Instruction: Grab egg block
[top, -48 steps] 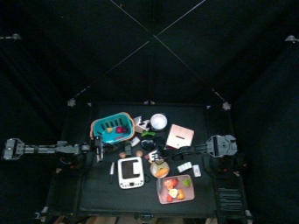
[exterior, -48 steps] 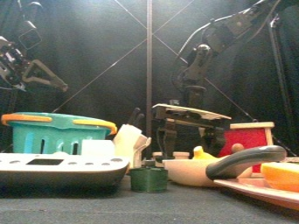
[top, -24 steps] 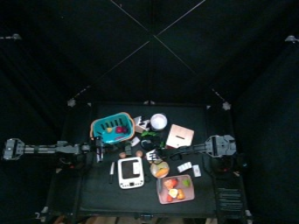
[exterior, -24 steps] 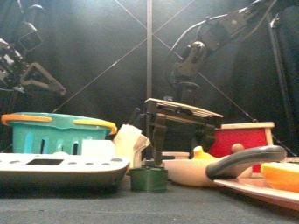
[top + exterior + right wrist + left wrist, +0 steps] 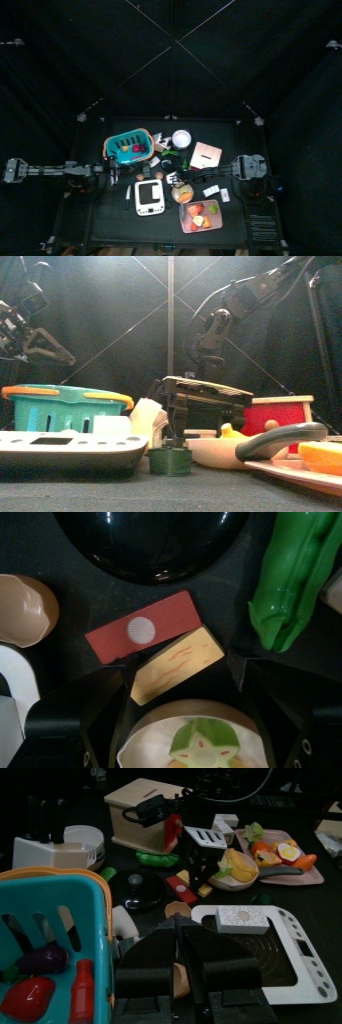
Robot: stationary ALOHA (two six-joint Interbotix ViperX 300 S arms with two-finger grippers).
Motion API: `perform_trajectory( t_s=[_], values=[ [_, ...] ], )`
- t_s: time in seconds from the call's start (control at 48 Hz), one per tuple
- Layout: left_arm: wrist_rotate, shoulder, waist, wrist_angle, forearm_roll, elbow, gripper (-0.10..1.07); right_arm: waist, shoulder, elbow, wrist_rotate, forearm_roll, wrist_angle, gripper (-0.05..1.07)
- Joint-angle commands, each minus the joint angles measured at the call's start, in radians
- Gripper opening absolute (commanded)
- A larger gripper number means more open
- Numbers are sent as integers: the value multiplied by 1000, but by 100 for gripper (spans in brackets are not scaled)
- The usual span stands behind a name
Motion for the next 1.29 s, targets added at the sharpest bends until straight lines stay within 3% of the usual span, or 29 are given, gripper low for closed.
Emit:
perform_trajectory(
  t_s=[0.0,0.521,0.979,1.271],
  values=[
    [2,2,3,-5,0,-11,46,0,-20,-18,-2,3,0,101],
    [2,2,3,-5,2,-11,46,0,-25,18,-3,29,26,99],
    [2,2,3,-5,2,-9,46,-8,-6,2,-2,17,23,71],
    [2,2,3,-5,0,-11,46,-8,-17,-55,-3,-44,57,69]
  ],
)
